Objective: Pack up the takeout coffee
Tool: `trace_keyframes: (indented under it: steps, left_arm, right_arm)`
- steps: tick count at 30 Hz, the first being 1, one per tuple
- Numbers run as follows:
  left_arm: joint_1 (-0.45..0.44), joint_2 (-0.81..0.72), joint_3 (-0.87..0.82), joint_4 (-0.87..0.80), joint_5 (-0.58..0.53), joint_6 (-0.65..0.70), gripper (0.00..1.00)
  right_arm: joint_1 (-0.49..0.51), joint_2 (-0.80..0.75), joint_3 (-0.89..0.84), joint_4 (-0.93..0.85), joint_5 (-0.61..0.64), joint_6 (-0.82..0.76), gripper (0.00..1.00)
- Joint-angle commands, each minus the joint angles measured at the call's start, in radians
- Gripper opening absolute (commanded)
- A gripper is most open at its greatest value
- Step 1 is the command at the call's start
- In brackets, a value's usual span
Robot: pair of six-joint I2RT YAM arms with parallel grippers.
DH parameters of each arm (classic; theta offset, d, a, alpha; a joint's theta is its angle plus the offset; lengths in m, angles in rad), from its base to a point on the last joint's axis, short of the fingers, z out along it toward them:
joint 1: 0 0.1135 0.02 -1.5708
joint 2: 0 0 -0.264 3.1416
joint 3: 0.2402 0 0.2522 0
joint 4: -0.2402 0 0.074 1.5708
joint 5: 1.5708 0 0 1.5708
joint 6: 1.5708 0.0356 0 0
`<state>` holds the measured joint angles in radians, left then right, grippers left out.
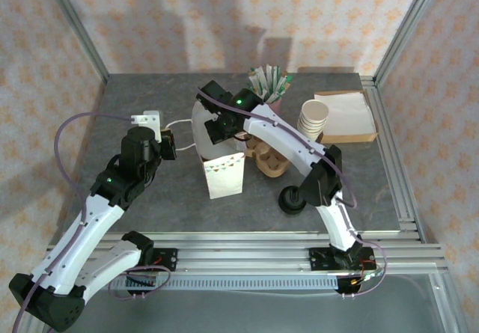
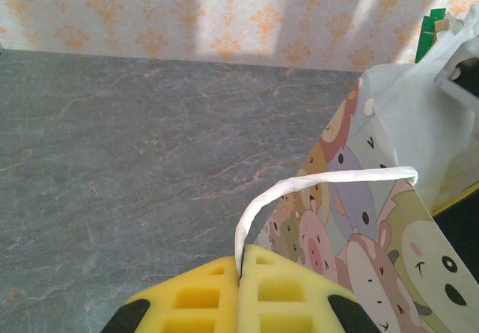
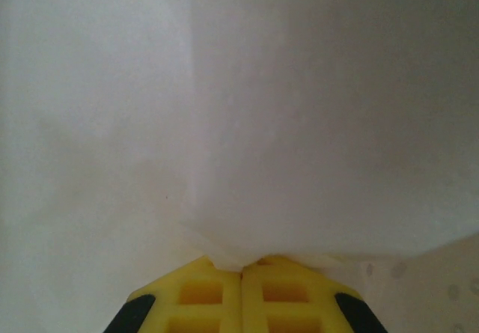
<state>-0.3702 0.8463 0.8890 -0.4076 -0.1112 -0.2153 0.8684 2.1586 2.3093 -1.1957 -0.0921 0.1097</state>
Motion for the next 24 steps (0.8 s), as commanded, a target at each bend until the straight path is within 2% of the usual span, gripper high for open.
trace_keyframes:
  steps: [1,2,6,10,21,24]
  left_arm:
    - [0.008,-0.013,0.027,0.001,0.007,-0.001,0.00]
    - [0.008,-0.013,0.028,0.002,0.008,-0.001,0.00]
    - [0.008,-0.008,0.029,0.001,0.010,-0.002,0.00]
    - [0.008,-0.007,0.032,-0.002,0.008,-0.005,0.00]
    - [0.008,-0.001,0.047,0.013,0.025,-0.013,0.08]
    - [0.008,0.005,0.055,0.014,0.030,-0.014,0.16]
  right_arm:
    - [0.007,0.051,0.083,-0.126,0.017,-0.021,0.01]
    - [0.007,0.054,0.100,-0.126,0.003,-0.017,0.05]
    - [0.007,0.018,0.144,-0.093,-0.040,0.009,0.35]
    - [0.009,-0.063,0.144,-0.034,-0.066,0.036,0.54]
    - [0.009,-0.242,0.091,0.050,-0.075,0.070,0.72]
    - [0.009,-0.278,0.083,0.067,-0.063,0.079,0.73]
